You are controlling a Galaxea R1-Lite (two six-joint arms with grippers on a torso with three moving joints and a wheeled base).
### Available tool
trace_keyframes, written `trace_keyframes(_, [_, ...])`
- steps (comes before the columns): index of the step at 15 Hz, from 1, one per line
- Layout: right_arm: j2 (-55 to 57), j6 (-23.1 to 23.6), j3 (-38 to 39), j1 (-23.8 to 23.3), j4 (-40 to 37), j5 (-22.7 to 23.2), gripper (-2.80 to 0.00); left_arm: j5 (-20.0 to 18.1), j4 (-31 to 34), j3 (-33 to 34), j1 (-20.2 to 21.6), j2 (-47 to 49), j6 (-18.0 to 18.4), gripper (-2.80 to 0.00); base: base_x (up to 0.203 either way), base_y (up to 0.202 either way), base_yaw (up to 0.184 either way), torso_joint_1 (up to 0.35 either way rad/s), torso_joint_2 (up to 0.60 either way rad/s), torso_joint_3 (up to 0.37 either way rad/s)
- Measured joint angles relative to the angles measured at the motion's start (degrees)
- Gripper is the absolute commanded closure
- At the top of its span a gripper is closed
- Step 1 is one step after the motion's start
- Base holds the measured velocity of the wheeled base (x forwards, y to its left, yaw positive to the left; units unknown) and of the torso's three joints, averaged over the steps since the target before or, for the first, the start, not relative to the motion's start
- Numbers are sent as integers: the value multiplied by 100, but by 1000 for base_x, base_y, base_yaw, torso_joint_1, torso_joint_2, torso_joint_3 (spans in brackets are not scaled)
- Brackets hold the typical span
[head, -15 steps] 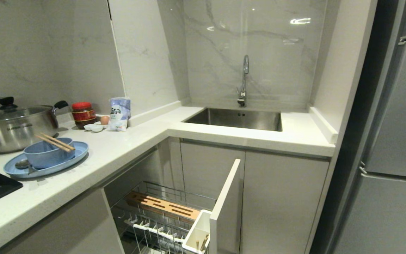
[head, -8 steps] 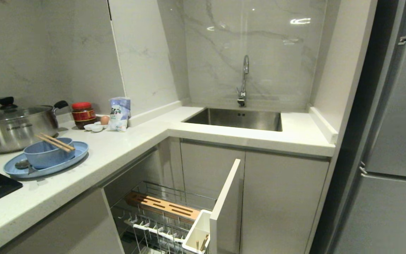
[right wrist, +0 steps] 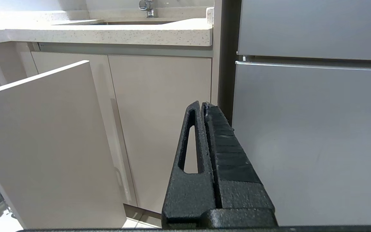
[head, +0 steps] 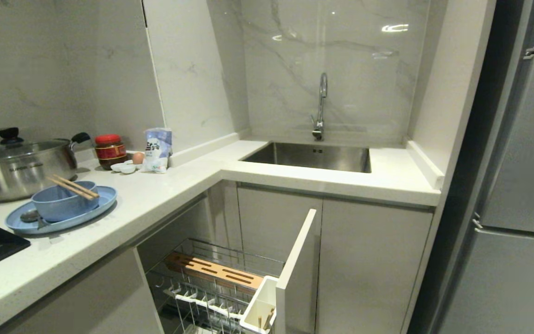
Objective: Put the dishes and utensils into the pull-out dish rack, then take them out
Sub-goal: Close the cupboard
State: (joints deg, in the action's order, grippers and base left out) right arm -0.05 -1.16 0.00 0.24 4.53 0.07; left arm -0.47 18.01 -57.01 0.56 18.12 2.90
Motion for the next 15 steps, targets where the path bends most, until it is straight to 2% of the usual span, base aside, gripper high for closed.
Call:
trace_keyframes(3, [0, 0, 0, 0, 0, 0, 0, -114, 276, -1593, -272, 1651, -461, 0, 0, 0, 0, 0, 0, 0])
trace_keyframes(5, [0, 0, 0, 0, -1, 0, 0, -377, 725, -2333, -795, 2715, -856, 0, 0, 0, 0, 0, 0, 0])
trace_keyframes(6, [0, 0, 0, 0, 0, 0, 0, -530, 1013, -2575, -1233, 3204, -1020, 0, 0, 0, 0, 0, 0, 0])
trace_keyframes(8, [0, -2, 0, 0, 0, 0, 0, -705, 1386, -2778, -2056, 4048, -1211, 0, 0, 0, 0, 0, 0, 0])
trace_keyframes(11, [0, -2, 0, 0, 0, 0, 0, -749, 1526, -2773, -3332, 5201, -1321, 0, 0, 0, 0, 0, 0, 0])
trace_keyframes(13, [0, -2, 0, 0, -2, 0, 0, -542, 1551, -2624, -4193, 5970, -1474, 0, 0, 0, 0, 0, 0, 0])
trace_keyframes(15, [0, -2, 0, 0, -2, 0, 0, -156, 1551, -2503, -4755, 6731, -1715, 0, 0, 0, 0, 0, 0, 0])
